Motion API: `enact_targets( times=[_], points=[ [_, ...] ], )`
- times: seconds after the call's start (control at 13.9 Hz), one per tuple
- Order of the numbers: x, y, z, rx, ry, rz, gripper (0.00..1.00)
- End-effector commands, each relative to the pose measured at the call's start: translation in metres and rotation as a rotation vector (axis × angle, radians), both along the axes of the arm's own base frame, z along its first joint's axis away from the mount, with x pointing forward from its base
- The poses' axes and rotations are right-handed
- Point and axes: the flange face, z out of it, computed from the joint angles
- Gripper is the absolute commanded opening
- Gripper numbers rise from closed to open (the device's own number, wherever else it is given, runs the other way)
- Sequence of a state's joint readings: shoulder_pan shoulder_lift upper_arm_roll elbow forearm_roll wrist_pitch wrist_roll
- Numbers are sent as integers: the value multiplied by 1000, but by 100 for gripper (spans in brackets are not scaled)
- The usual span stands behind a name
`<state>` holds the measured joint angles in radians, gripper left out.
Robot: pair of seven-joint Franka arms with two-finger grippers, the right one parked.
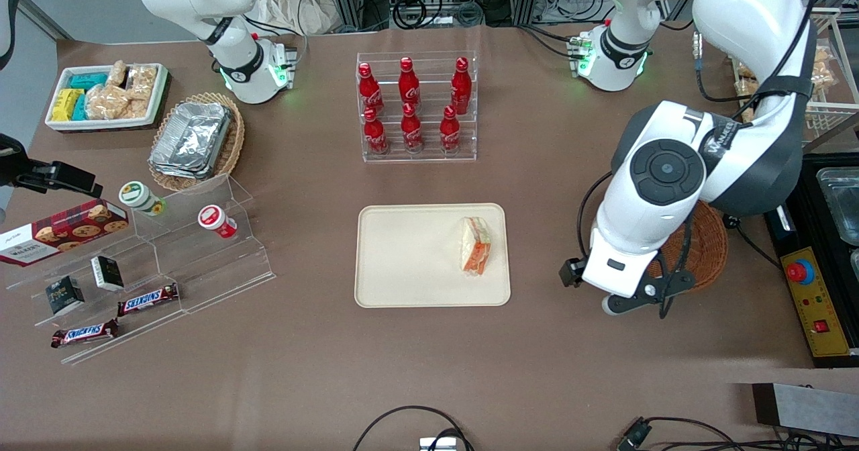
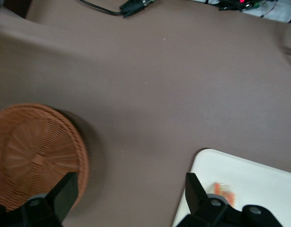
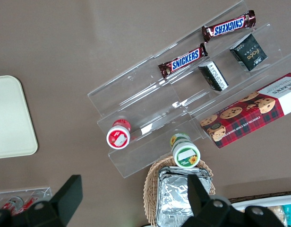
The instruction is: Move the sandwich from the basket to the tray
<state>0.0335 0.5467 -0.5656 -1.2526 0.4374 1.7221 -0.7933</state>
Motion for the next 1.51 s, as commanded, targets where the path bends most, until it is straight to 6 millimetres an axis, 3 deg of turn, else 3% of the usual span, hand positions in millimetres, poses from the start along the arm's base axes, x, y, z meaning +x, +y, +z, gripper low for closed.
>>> enact_targets(
  times=[0.0, 0.29, 0.58, 0.79, 1.08, 1.44],
  points=[
    [-16, 51, 33, 9, 32, -72, 100],
    [-27, 112, 57, -29, 49, -152, 100],
    [-38, 151, 76, 5, 48, -241, 100],
    [-54, 184, 90, -70, 42, -277, 100],
    [-89, 196, 134, -61, 49, -295, 100],
    [-109, 193, 152, -58, 81, -298, 100]
  ],
)
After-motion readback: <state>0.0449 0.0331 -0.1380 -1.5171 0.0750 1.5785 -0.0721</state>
